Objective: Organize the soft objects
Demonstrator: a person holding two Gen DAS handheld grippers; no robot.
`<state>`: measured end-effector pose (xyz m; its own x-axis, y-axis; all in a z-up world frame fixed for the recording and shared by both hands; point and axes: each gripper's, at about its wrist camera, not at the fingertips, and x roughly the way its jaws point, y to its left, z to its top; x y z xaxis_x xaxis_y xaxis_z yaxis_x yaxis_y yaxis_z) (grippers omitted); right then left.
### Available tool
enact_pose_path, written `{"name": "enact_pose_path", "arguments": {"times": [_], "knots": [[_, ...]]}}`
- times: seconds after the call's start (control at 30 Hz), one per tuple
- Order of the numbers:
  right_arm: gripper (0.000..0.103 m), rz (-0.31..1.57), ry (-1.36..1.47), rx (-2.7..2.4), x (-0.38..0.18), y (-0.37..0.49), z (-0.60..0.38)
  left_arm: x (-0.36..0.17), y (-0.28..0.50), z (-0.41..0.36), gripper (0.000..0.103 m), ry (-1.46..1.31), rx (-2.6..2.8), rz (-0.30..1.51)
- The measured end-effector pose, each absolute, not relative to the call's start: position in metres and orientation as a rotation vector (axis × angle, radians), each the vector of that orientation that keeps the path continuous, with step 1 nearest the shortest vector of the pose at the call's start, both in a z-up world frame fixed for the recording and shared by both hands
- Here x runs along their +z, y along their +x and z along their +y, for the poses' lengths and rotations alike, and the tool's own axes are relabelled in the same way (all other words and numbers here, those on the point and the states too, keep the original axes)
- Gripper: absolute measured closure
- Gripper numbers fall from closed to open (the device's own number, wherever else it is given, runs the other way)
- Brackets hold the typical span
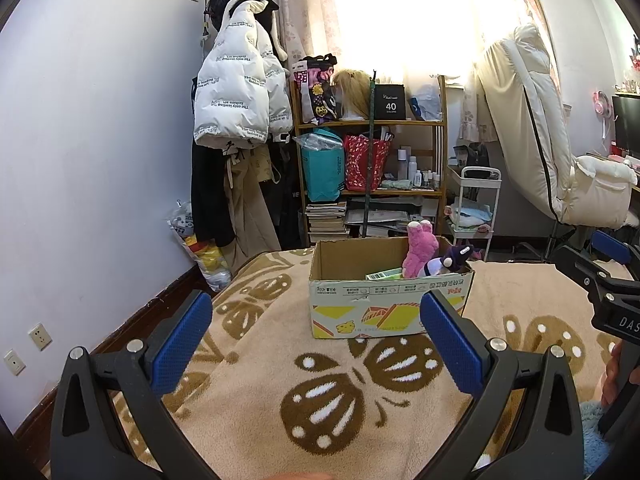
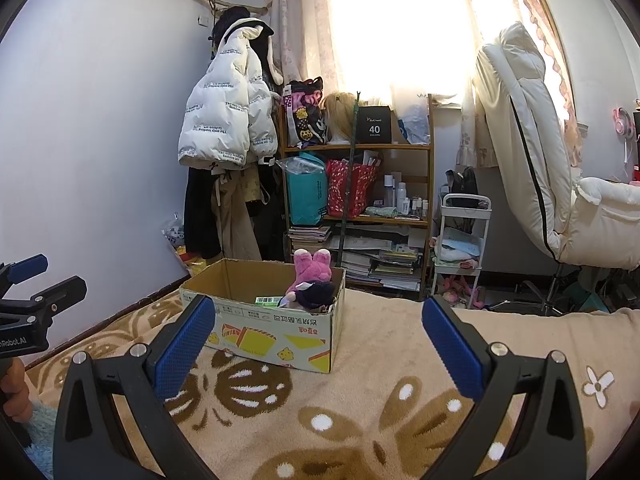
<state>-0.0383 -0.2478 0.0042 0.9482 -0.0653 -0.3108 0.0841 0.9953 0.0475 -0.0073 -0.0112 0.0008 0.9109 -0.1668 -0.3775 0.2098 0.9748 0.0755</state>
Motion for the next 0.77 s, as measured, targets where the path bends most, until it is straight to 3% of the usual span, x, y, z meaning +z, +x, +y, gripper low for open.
{"name": "enact_pose_path", "arguments": {"times": [0.77], "knots": [[0.000, 0.318, 0.061, -0.076, 0.0055, -0.0379, -0.2487, 0.0019, -0.0080, -0.0116, 0.001, 0.125, -0.196, 0.377]]}}
